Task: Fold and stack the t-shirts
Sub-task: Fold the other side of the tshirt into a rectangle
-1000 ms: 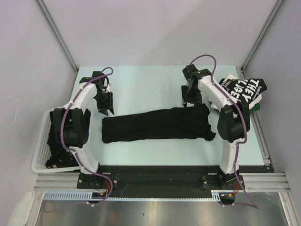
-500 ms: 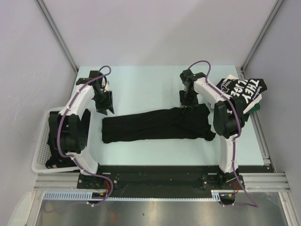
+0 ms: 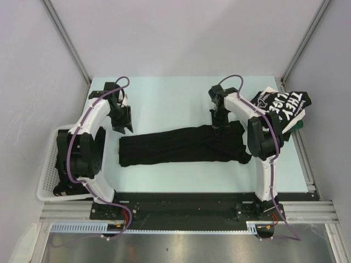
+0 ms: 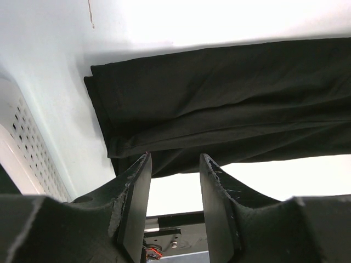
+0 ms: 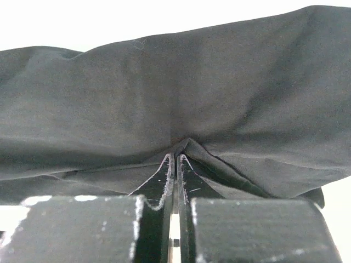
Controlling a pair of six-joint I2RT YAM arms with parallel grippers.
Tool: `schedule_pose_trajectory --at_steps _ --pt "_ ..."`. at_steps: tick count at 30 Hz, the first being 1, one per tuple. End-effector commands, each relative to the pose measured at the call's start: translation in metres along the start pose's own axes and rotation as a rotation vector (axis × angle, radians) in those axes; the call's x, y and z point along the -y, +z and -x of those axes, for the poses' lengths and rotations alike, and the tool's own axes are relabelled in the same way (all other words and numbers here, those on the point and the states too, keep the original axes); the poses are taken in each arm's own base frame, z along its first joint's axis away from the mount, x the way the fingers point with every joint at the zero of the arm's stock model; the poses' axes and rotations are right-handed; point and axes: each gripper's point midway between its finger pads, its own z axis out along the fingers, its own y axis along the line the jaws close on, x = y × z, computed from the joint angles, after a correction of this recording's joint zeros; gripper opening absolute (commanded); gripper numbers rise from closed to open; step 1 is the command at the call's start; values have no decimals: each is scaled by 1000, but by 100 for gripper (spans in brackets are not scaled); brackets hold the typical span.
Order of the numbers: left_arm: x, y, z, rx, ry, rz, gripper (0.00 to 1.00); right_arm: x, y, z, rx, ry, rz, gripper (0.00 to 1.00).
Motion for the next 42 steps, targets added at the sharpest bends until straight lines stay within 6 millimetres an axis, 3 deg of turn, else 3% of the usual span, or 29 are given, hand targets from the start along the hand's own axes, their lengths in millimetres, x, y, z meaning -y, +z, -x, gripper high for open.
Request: schedule_pose_trajectory --at_steps 1,5,11,23,34,38,42 --pt "6 -11 2 37 20 -23 45 -6 0 -2 -17 1 20 0" --pt "6 -11 1 35 20 -26 45 -6 -7 -2 -11 2 23 0" --pt "7 -12 1 36 19 -33 45 -9 -36 -6 4 8 39 0" --pt "10 -15 2 44 23 -48 45 -34 -67 -52 -80 25 137 0" --pt "13 -19 0 52 26 -64 45 -52 -55 -110 -224 -8 155 0" --pt "15 -20 0 62 22 -73 45 -48 -60 -121 -235 -13 135 0" --pt "19 -19 -1 66 16 -86 45 -37 -49 -137 -286 -25 88 0"
